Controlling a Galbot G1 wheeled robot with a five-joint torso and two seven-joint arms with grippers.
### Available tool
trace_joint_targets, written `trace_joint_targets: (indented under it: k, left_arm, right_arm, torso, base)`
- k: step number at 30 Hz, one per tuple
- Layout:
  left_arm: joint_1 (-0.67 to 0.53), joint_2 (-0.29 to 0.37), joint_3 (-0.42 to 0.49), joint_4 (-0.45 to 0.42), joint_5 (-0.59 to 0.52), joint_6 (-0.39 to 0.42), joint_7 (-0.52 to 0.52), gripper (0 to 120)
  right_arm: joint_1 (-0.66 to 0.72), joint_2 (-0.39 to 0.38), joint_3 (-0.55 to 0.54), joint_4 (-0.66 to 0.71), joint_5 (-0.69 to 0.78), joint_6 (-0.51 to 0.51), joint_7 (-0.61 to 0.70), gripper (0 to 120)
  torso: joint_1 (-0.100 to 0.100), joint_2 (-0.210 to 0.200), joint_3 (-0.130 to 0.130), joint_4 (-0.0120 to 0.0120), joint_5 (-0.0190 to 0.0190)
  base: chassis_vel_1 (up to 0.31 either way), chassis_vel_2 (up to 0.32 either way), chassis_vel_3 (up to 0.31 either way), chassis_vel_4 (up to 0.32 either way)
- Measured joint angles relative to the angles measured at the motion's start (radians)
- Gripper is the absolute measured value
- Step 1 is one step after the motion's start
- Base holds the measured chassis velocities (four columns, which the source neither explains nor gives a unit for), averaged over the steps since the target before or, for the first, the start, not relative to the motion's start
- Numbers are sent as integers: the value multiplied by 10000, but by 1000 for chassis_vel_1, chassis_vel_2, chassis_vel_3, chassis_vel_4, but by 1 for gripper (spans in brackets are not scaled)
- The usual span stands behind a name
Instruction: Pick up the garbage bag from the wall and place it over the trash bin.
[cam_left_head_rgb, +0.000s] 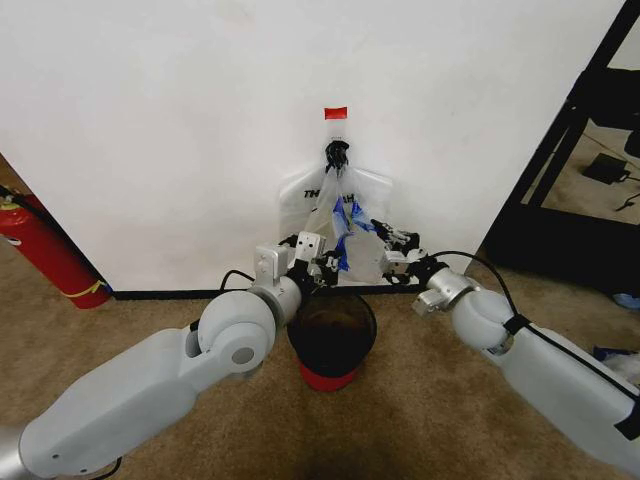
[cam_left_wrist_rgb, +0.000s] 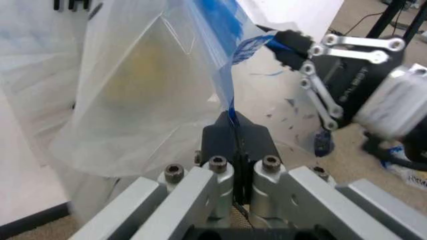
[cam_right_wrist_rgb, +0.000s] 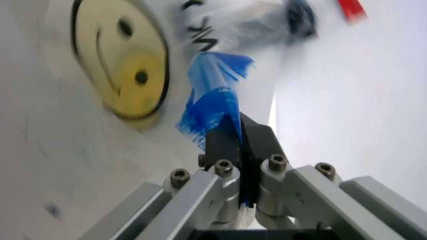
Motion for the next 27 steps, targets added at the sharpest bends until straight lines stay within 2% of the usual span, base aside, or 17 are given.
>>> trace_joint_targets:
  k: [4,5,9,14,17,20,27]
  left_arm:
    - [199,3,-139,43,162,-159,52,0]
    - [199,3,-139,43,162,-159,52,0]
    - [603,17,-306,26,510,-412,133,0]
    - [903,-2,-413,-127,713,-578,139,0]
    - [1048,51,-444,-370,727,-612,140,0]
    - [1354,156,-449,-702,831,-630,143,0]
    - [1762,335,-569,-1199,1025,-665,145,0]
  right_arm:
    - [-977,527,347,467,2639,318,1379,0]
    - [-977,527,347,467,2639,318,1379,0]
    - [-1793,1437,848,824,4625,1405,2707,0]
    - [-2412,2070,1394,1565,6251,1590,3153,0]
    - [-2850,2227,1657,1908,6669,1733,3019,0]
    - [-3448,2285,1851,2141,6579,1987,2562,0]
    - [-4019,2368,2032,2517,6380,2050,2495,0]
  torso:
    - [0,0,-1,-3,0]
    - [0,0,-1,-3,0]
    - [0,0,0,2,1]
    - [0,0,-1,1,-1]
    - [0,0,-1,-4,-1]
    - [0,1,-1,-2,-1]
    - [-1,0,-1,-1,0]
  base:
    - [0,0,0,0]
    - [0,0,0,0]
    - [0,0,0,0]
    - [0,0,0,0]
    - [0,0,0,0]
    - [0,0,0,0]
    - [0,0,0,0]
